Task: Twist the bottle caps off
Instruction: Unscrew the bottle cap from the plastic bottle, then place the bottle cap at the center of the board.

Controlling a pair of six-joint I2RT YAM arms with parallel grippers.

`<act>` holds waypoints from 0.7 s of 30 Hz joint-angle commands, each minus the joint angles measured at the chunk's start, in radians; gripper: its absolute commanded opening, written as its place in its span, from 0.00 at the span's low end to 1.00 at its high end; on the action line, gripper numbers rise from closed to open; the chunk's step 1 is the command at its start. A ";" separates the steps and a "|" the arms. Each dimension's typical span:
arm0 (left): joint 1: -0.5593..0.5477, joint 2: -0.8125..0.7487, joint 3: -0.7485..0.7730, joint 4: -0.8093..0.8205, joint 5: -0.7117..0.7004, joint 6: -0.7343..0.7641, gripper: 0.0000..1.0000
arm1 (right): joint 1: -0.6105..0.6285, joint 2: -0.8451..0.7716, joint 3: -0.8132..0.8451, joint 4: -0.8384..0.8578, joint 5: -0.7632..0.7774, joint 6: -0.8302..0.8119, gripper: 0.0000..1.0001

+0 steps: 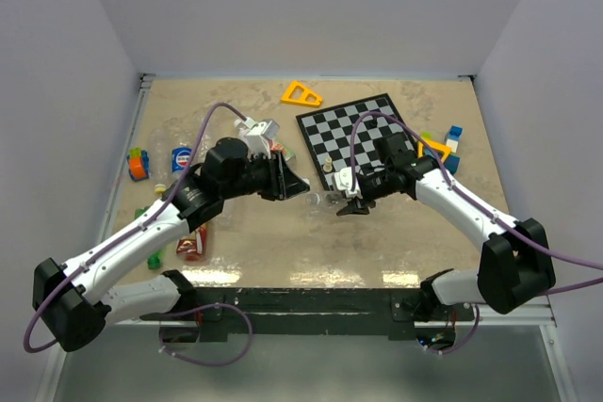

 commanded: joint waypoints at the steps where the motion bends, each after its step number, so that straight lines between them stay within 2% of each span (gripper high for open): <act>1: 0.013 0.006 0.042 -0.036 0.016 -0.102 0.00 | 0.000 -0.009 -0.003 -0.004 -0.011 -0.007 0.00; 13: 0.064 -0.014 0.026 -0.079 -0.073 0.002 0.00 | 0.000 -0.014 -0.001 -0.009 -0.014 -0.010 0.00; 15: 0.065 -0.012 0.035 -0.090 -0.139 0.083 0.00 | -0.002 -0.014 -0.001 -0.009 -0.011 -0.010 0.00; 18: 0.087 0.012 0.071 -0.116 -0.314 0.275 0.00 | 0.000 -0.016 0.002 -0.009 -0.012 -0.009 0.00; 21: 0.214 0.102 0.132 -0.108 -0.314 0.410 0.00 | 0.000 -0.019 0.002 -0.010 -0.012 -0.010 0.00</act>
